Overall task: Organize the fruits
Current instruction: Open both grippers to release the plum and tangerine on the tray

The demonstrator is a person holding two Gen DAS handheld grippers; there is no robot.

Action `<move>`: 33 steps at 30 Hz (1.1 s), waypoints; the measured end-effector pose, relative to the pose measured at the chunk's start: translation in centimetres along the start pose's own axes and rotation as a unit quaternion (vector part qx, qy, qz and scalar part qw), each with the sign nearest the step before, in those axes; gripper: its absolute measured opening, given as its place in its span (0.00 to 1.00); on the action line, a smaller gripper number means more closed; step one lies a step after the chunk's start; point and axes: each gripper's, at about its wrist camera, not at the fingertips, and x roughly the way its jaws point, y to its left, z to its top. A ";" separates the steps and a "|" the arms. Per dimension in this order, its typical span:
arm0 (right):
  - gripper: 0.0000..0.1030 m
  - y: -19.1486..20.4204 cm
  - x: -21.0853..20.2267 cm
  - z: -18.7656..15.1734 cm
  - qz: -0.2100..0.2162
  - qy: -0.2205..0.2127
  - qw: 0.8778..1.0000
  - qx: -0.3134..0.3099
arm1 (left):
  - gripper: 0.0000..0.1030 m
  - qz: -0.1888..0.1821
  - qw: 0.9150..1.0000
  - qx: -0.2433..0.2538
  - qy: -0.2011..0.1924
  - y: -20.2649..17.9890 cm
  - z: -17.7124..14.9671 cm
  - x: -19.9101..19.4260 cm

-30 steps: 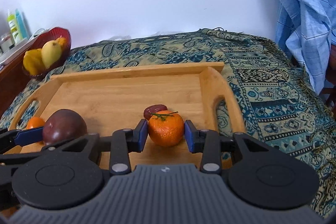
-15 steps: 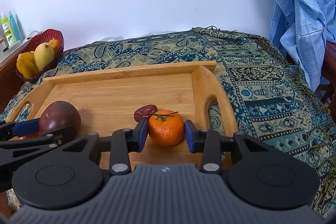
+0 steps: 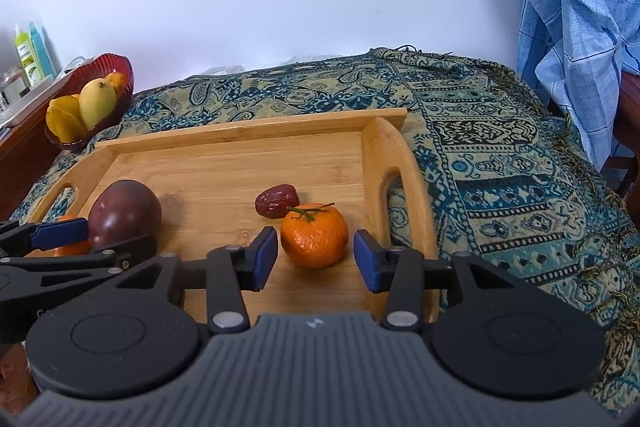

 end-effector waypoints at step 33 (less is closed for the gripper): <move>0.75 -0.6 -11.0 -7.7 0.058 -0.031 0.997 -0.046 | 0.93 -0.029 0.999 -0.024 -0.018 -0.2 -9.3 -12.9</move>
